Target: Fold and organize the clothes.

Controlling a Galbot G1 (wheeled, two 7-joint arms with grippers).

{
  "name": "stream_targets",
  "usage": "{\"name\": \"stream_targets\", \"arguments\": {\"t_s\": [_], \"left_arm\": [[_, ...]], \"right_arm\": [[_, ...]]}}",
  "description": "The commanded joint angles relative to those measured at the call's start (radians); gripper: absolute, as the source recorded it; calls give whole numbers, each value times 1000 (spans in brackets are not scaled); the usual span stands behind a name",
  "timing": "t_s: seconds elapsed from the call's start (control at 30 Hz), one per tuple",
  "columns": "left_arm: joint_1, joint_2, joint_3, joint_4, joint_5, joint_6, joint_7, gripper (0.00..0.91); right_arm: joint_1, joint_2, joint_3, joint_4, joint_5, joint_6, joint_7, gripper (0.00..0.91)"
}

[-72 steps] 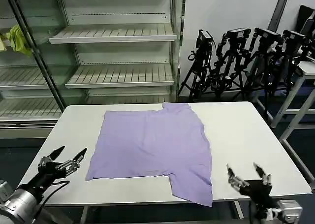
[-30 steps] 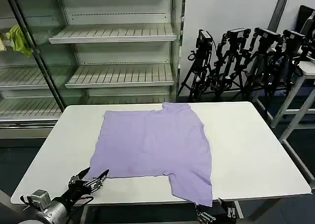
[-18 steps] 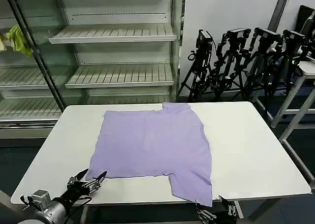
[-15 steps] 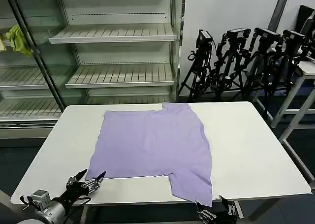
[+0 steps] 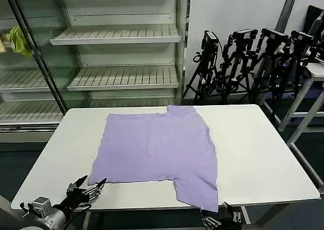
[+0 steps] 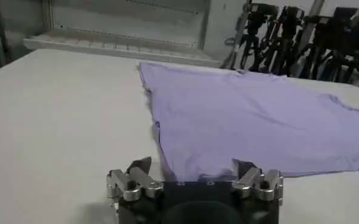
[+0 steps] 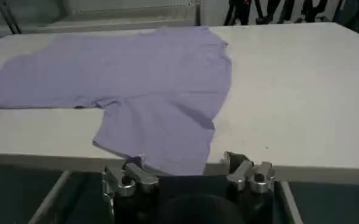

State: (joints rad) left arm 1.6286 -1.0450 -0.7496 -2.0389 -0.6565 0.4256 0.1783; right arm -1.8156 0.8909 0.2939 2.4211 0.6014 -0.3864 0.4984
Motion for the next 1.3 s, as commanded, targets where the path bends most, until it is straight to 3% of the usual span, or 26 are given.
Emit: {"name": "stream_targets", "arguments": {"t_s": [0.03, 0.13, 0.33, 0.43, 0.57, 0.7, 0.8, 1.07, 1.23, 1.3], "left_arm": [[7, -1, 0, -1, 15, -1, 6, 816], [7, -1, 0, -4, 20, -1, 8, 715], [10, -5, 1, -5, 31, -4, 15, 655], [12, -7, 0, -5, 34, -6, 17, 574], [13, -8, -1, -6, 37, -7, 18, 484], [15, -8, 0, -10, 39, -8, 21, 383], [15, -8, 0, -10, 40, -8, 22, 302], [21, -7, -4, -4, 44, -12, 29, 272], [24, -5, -7, -3, 46, -13, 31, 222], [25, -5, -10, -4, 47, -15, 32, 161]], "right_arm": [[2, 0, 0, -7, -1, -1, -1, 907], [3, 2, 0, -10, -1, -1, -4, 907], [14, 3, -3, -23, -7, 0, -7, 907], [21, 4, -6, -25, -9, -1, -10, 907], [26, 4, -7, -24, -10, -2, -14, 806], [33, 5, -11, -32, -10, -3, -17, 645], [36, 6, -14, -39, -11, -3, -18, 595], [45, 8, -24, -58, -9, -3, -21, 524], [48, 14, -35, -66, -12, -2, -21, 393], [48, 15, -38, -67, -16, -2, -23, 302]]}}
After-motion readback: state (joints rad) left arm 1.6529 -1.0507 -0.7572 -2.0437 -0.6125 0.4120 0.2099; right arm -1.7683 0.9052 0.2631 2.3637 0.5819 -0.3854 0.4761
